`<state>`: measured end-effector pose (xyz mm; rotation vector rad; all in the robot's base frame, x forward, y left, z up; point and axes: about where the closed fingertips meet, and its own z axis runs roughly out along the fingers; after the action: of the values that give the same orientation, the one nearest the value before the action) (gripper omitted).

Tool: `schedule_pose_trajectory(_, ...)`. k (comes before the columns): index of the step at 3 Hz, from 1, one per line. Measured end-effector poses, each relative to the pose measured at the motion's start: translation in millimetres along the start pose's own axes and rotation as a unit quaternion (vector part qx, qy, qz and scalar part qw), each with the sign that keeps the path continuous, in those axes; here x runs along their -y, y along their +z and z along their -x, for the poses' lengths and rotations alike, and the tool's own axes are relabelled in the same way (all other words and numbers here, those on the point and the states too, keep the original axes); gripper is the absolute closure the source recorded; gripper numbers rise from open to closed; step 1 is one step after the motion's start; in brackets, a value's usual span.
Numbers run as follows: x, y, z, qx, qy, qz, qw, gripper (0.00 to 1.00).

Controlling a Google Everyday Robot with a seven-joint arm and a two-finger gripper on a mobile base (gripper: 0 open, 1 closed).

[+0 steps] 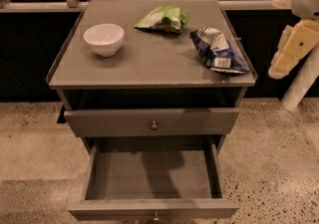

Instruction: Place blue chip bag into middle drawer

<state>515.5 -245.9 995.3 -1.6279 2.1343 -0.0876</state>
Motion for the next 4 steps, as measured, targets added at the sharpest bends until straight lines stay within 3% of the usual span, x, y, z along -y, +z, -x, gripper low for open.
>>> schedule_pose_trajectory(1, 41.9, 15.9, 1.1, 0.031, 0.006, -0.02, 0.9993, 0.0)
schedule_pose_trajectory(2, 72.0, 52.4, 13.4, 0.078, 0.016, -0.017, 0.9967, 0.0)
schedule_pose_trajectory(4, 93.6, 137.3, 39.4, 0.143, 0.033, 0.027, 0.9888, 0.0)
